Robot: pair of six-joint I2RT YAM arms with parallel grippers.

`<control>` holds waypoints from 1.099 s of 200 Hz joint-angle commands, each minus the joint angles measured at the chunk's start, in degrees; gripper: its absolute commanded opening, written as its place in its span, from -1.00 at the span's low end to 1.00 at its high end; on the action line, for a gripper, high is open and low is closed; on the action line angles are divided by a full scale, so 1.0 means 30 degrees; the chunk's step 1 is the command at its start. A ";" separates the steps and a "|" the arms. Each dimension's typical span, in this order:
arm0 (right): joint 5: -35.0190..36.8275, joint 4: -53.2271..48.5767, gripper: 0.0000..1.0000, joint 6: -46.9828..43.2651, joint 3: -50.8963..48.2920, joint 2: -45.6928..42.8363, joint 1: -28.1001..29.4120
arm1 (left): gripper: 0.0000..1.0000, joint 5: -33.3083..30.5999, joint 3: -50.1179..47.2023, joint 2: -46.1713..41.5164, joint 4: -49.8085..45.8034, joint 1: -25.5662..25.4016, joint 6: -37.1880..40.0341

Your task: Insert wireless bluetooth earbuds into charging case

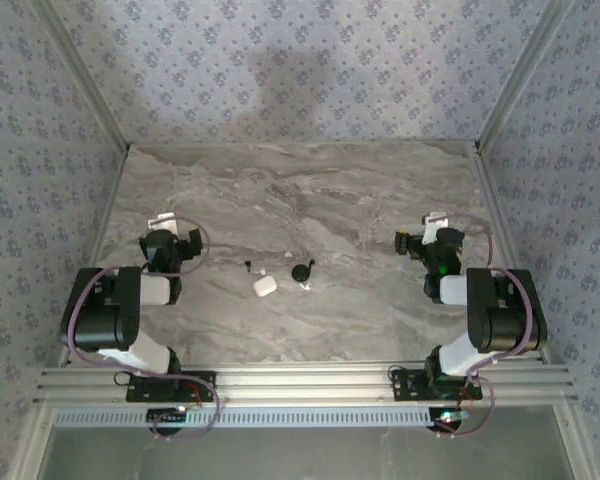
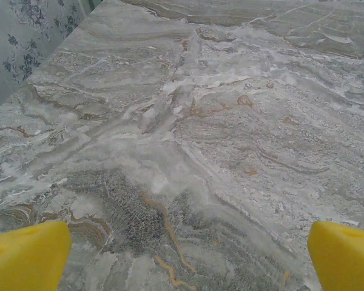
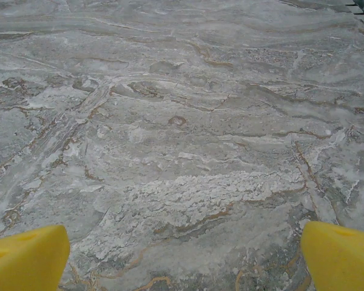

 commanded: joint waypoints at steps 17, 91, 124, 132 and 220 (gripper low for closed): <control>0.0460 0.0165 1.00 0.0125 0.0442 -0.0090 0.0100 | 0.99 0.0206 0.0442 -0.0281 0.0290 -0.0019 0.0092; 0.0144 0.0092 1.00 0.0183 0.0452 -0.0062 -0.0047 | 0.99 0.0190 0.0444 -0.0285 0.0250 -0.0019 0.0130; 0.0005 0.0107 1.00 0.0257 0.0473 -0.0062 -0.0143 | 0.99 0.0235 0.0448 -0.0308 0.0220 -0.0019 0.0093; 0.0006 0.0107 1.00 0.0242 0.0460 -0.0058 -0.0162 | 0.99 0.0224 0.0444 -0.0296 0.0228 -0.0033 0.0079; 0.1190 -1.0352 1.00 0.1644 0.3853 -0.4801 0.0366 | 0.89 -0.1633 0.4737 -0.4544 -1.1245 -0.2639 -0.0796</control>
